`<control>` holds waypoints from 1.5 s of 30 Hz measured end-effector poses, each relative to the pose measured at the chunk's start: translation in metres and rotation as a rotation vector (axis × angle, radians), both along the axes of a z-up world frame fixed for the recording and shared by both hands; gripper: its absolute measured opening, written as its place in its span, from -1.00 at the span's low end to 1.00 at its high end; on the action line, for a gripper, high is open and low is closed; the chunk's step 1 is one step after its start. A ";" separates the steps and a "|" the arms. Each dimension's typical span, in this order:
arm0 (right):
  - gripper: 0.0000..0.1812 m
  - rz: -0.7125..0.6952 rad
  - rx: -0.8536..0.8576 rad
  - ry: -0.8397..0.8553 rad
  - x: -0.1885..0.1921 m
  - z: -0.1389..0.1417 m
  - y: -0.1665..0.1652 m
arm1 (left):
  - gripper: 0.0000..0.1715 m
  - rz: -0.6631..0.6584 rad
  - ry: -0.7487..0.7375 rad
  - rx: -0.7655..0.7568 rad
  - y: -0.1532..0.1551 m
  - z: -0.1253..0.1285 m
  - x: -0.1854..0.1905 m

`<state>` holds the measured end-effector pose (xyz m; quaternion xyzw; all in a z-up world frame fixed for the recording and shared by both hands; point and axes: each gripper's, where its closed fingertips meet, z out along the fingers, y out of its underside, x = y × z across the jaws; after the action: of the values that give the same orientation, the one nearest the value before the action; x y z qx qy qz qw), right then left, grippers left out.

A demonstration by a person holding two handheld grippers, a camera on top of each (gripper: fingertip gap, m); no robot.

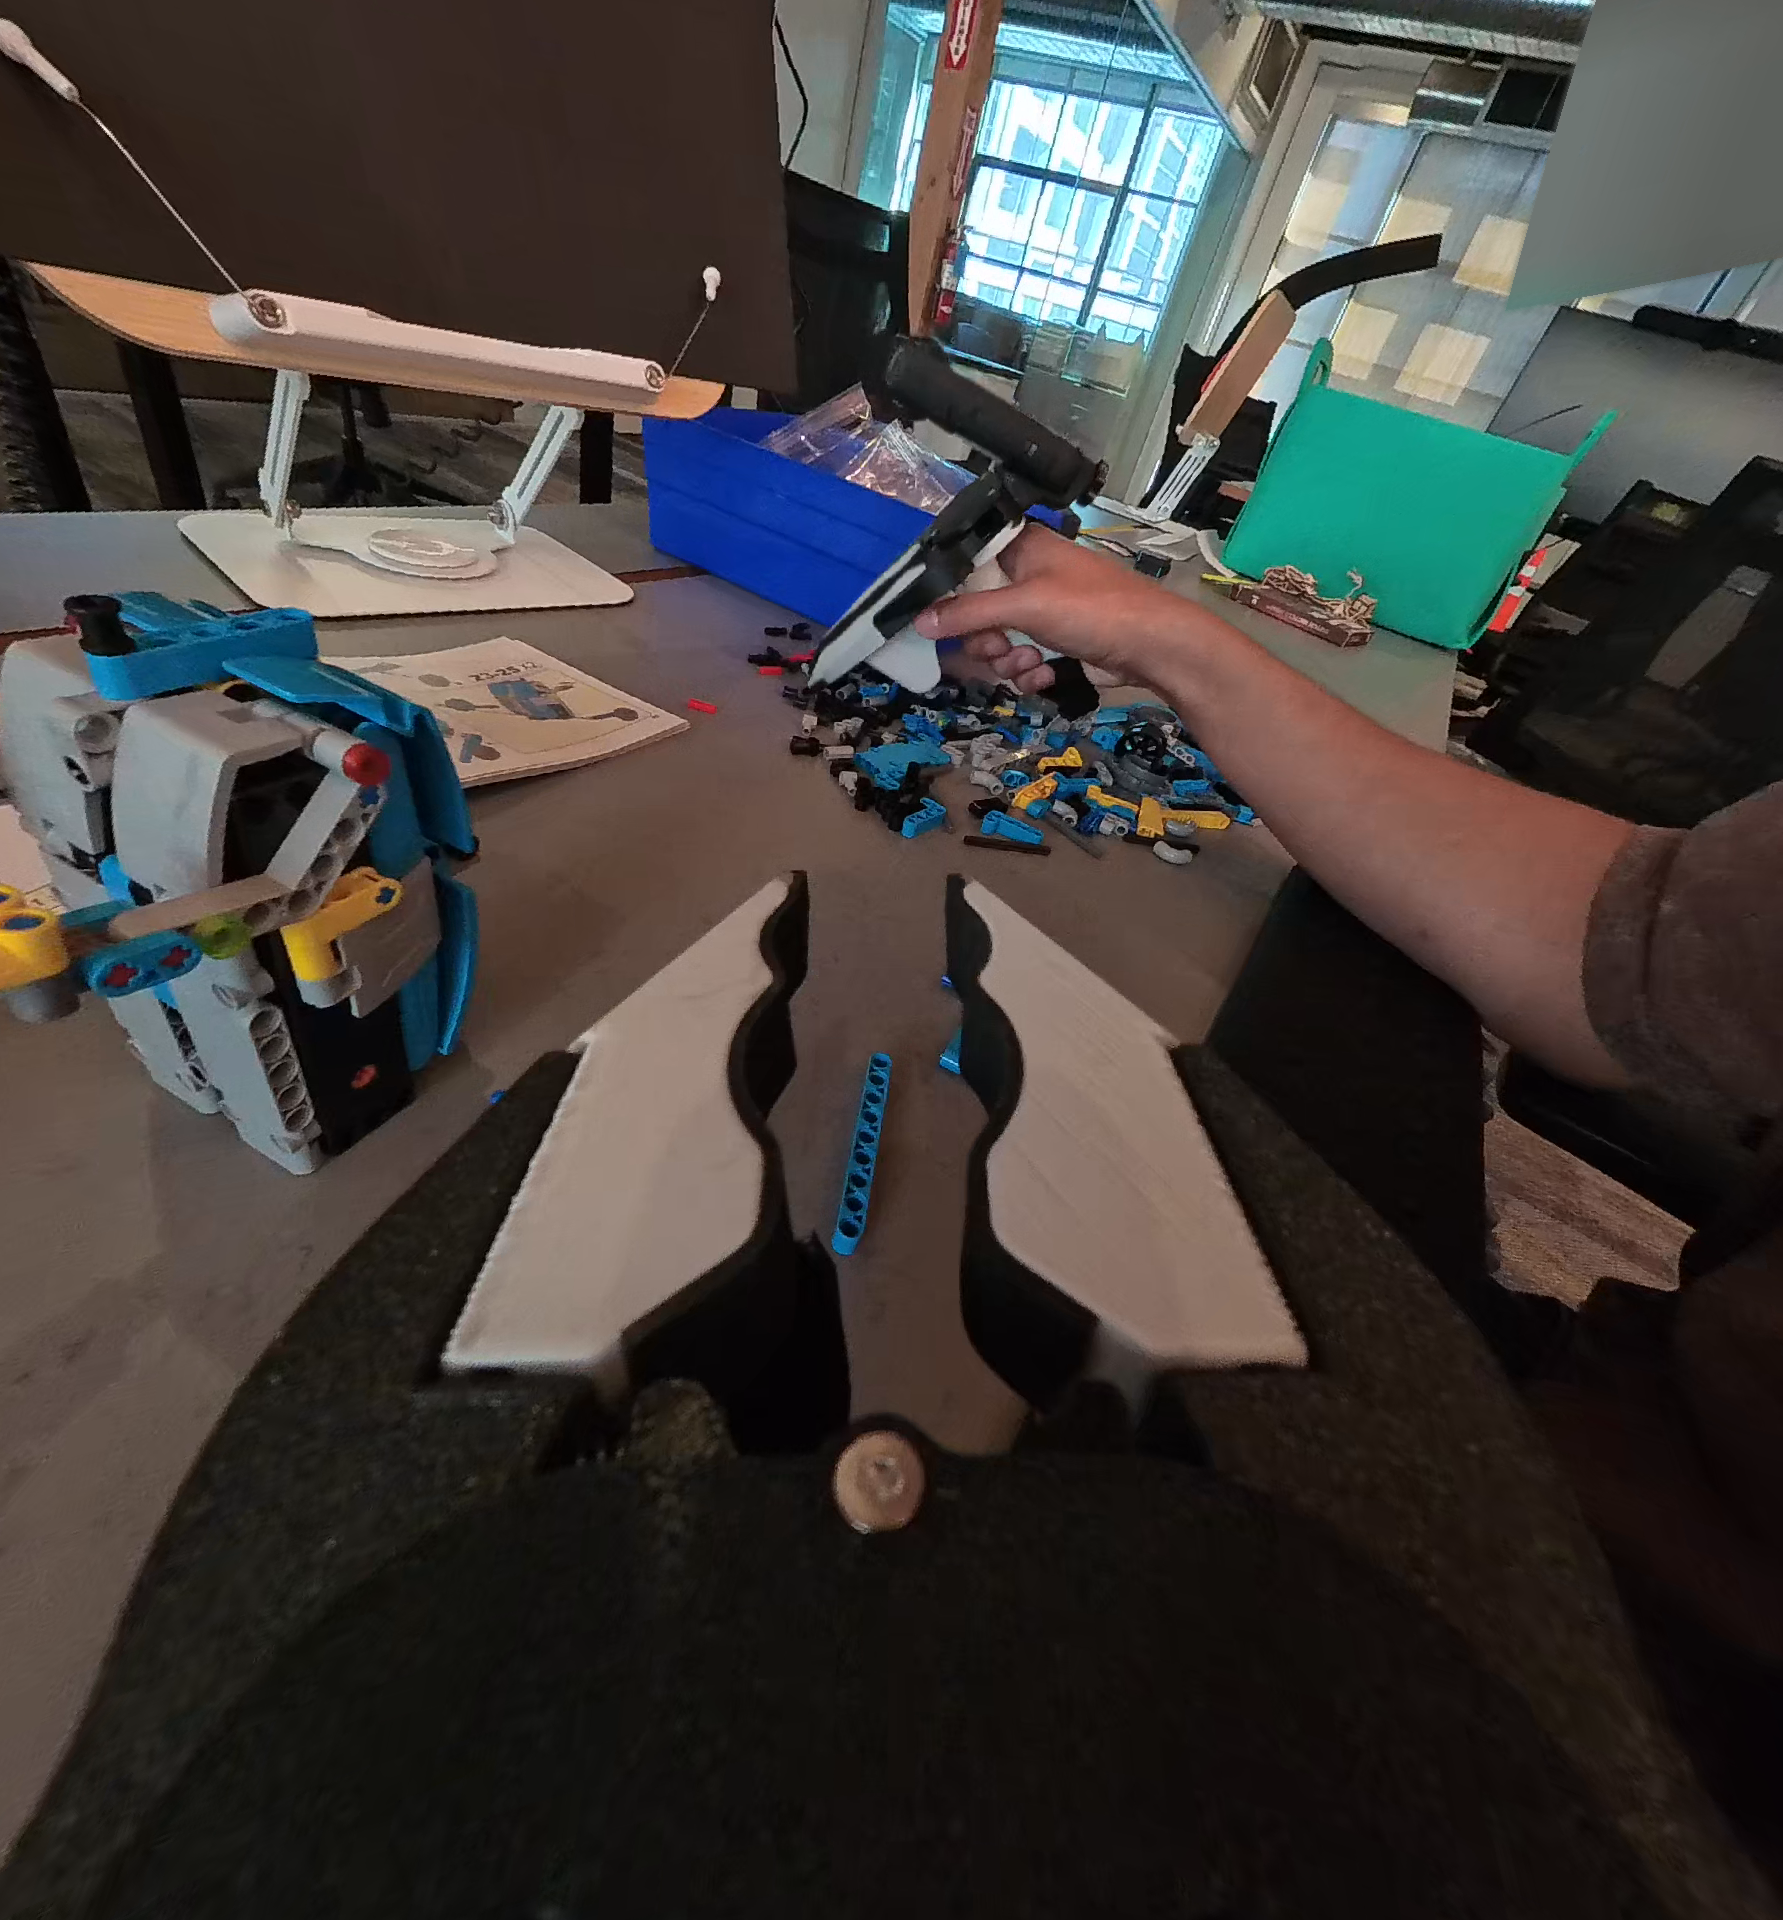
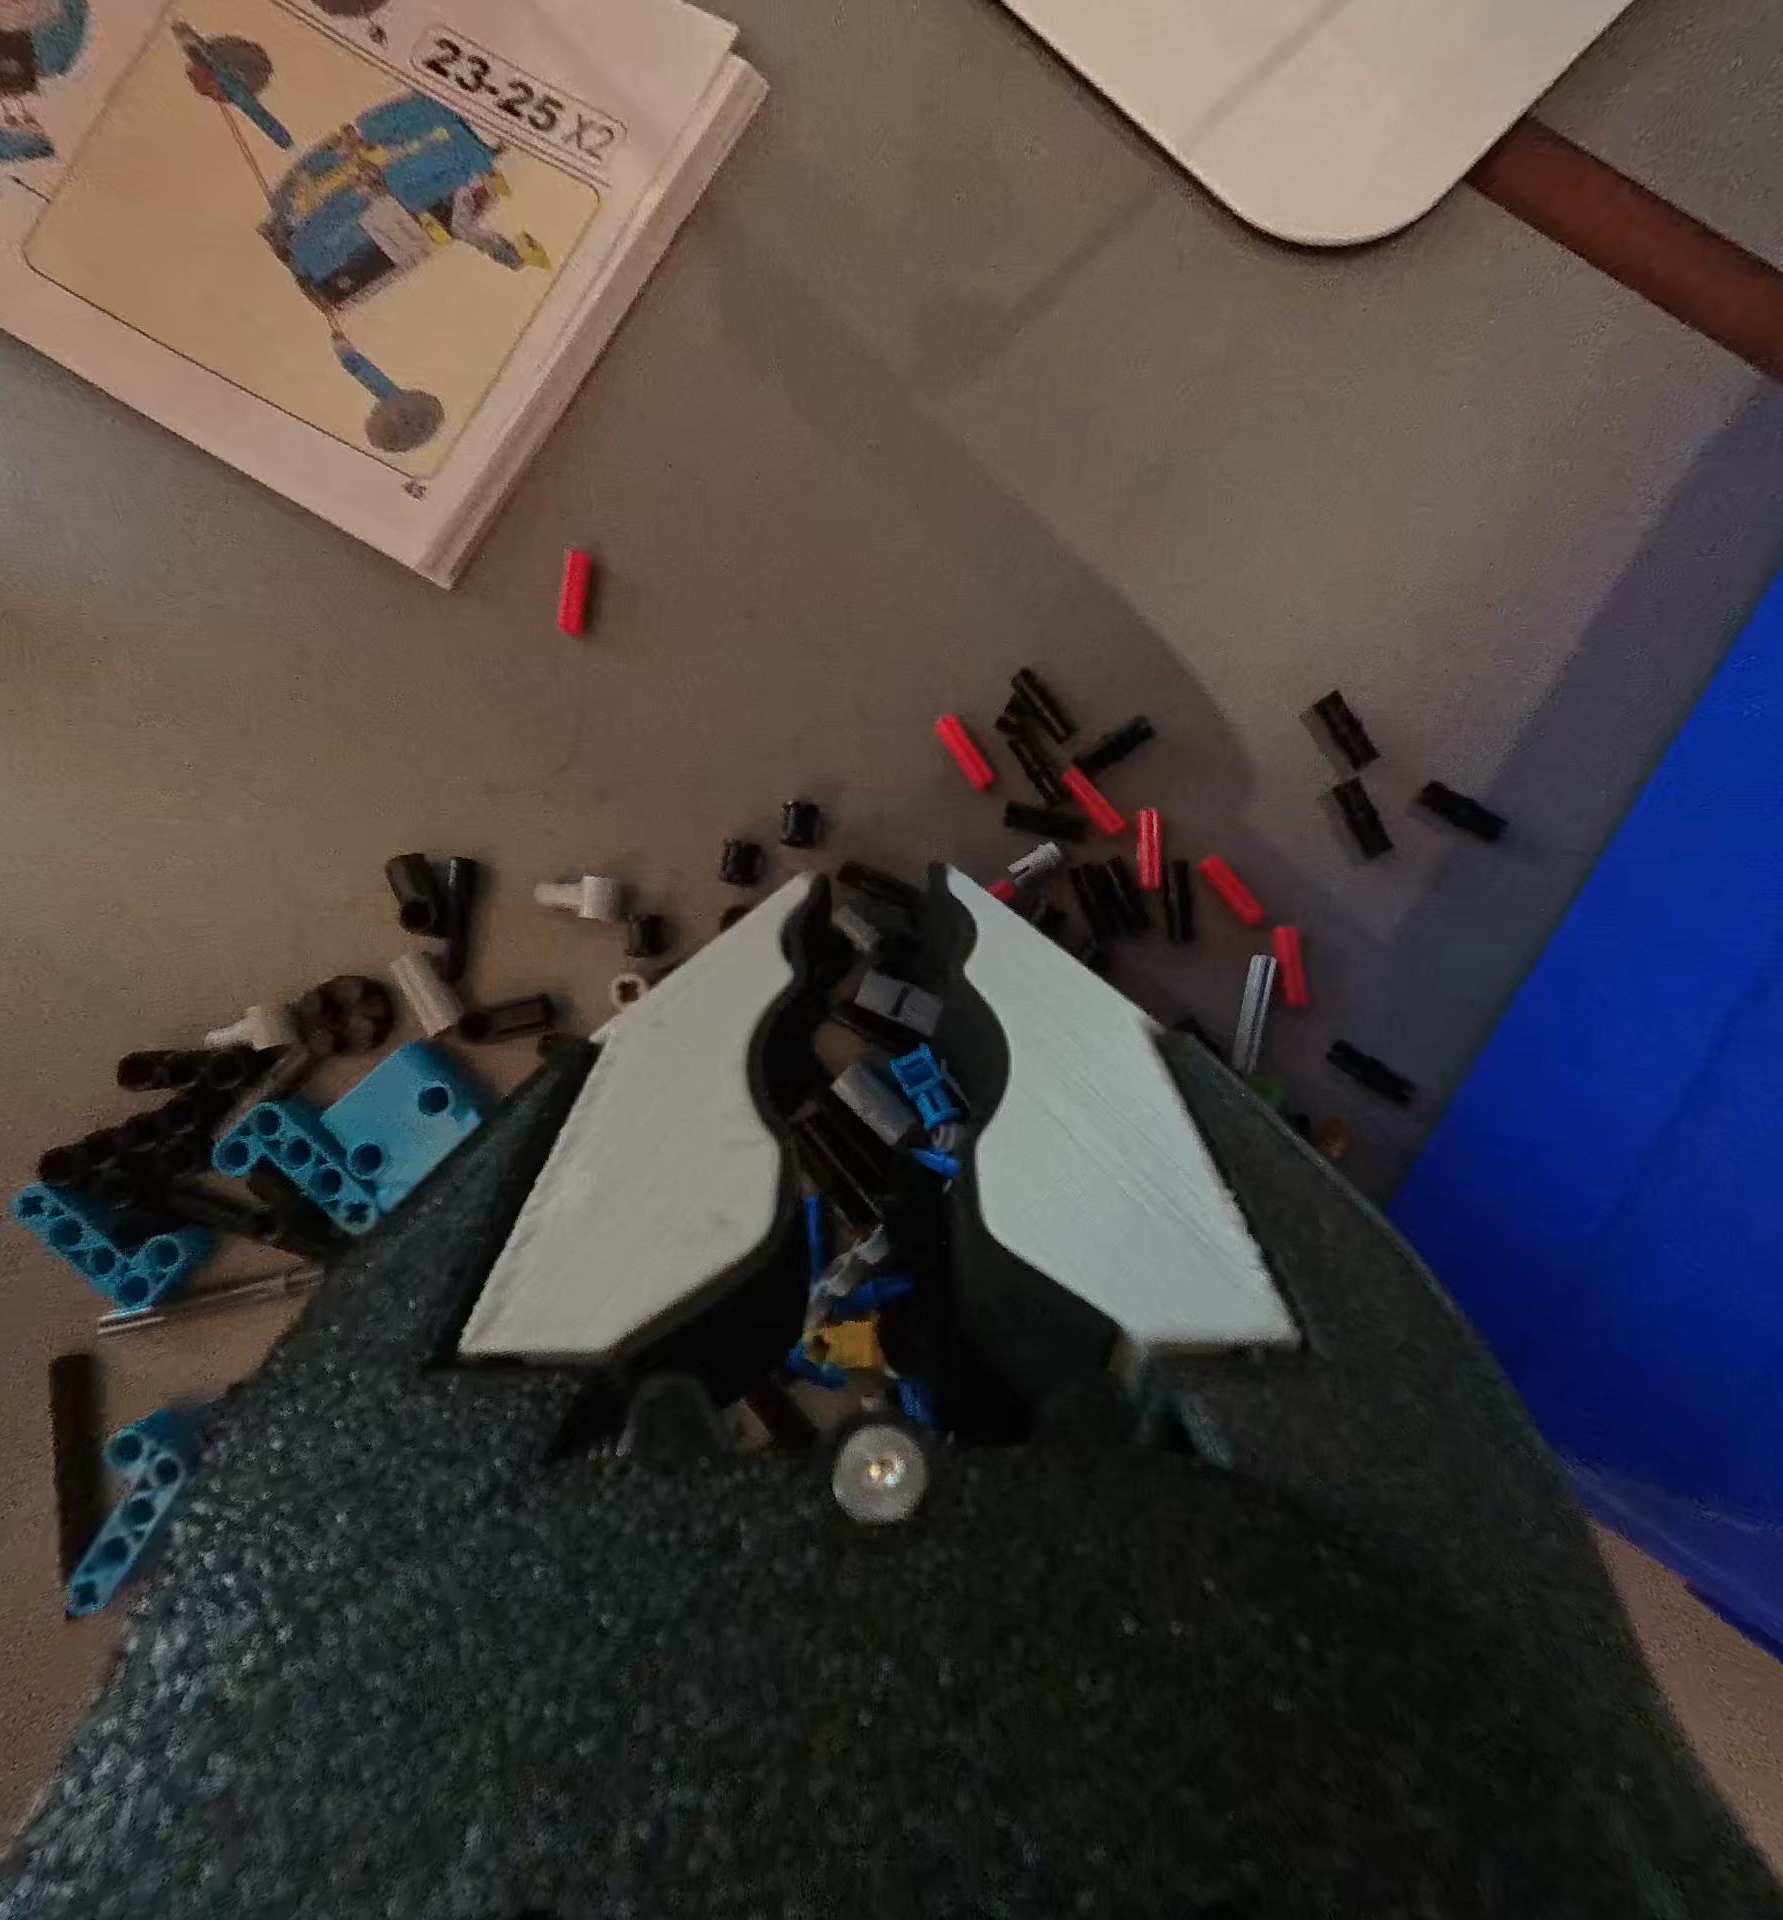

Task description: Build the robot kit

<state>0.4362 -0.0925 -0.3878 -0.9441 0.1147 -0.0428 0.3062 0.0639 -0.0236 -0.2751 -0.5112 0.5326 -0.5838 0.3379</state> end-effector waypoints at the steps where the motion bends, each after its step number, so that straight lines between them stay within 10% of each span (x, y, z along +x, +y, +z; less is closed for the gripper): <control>1: -0.80 0.001 0.009 0.011 0.000 0.000 0.001 | -0.70 -0.001 0.001 0.002 0.000 0.000 0.000; 14: -0.95 0.037 0.008 0.017 -0.005 -0.004 0.004 | -0.70 -0.001 0.005 0.018 -0.002 -0.001 0.000; 20: -0.95 0.064 0.187 0.033 -0.015 0.037 0.014 | -0.70 0.000 0.007 0.017 -0.001 -0.002 0.000; 30: -0.95 0.503 0.342 0.411 -0.142 0.073 0.052 | -0.70 0.003 0.014 -0.002 0.001 -0.002 0.001; 38: -0.95 0.876 0.058 0.311 -0.251 0.017 0.066 | -0.70 0.004 0.016 -0.006 0.002 -0.003 0.001; 45: -0.77 0.895 0.002 0.190 -0.252 0.002 0.067 | -0.70 0.003 0.016 -0.003 0.001 -0.003 0.001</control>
<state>0.1846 -0.0257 -0.3856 -0.9003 -0.2767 0.1803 0.2835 0.0645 -0.0225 -0.2777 -0.5169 0.5338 -0.5800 0.3338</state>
